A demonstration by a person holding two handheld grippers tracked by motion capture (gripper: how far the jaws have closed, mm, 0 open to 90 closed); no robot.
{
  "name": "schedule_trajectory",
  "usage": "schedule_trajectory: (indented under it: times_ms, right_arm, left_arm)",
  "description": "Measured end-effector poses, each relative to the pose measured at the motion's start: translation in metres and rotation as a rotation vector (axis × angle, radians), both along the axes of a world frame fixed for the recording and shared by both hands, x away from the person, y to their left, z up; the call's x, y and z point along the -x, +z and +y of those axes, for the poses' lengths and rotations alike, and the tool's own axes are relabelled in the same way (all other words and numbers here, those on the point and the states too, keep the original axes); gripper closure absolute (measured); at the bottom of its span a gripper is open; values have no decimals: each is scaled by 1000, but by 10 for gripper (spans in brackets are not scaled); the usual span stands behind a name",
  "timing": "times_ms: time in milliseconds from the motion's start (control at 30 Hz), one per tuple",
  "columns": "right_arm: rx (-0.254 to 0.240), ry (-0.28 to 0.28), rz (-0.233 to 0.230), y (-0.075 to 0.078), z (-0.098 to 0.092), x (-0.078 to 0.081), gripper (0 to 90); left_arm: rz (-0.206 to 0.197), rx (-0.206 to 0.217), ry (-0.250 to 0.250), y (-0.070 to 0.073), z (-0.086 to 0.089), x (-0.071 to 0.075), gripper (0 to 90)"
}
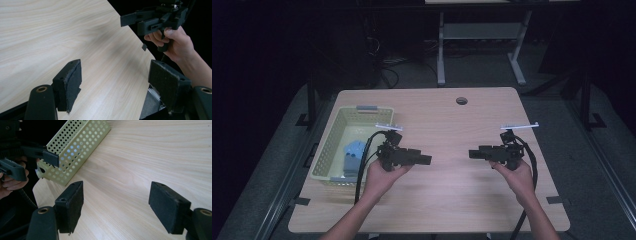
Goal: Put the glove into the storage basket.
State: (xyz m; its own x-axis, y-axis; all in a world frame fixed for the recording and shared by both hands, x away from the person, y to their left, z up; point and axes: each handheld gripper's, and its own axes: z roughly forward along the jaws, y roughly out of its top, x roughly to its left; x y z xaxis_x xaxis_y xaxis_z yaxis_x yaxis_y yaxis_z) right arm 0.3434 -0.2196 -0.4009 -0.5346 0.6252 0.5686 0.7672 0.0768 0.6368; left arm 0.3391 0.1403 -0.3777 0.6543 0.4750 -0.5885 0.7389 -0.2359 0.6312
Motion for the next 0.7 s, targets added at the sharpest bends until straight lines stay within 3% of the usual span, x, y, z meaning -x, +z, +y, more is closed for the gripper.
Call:
schedule_trajectory:
  times_ms: [700]
  right_arm:
    - [7,-39,28,-21,-34,15,263]
  left_arm:
    - [18,11,-40,-28,-21,15,252]
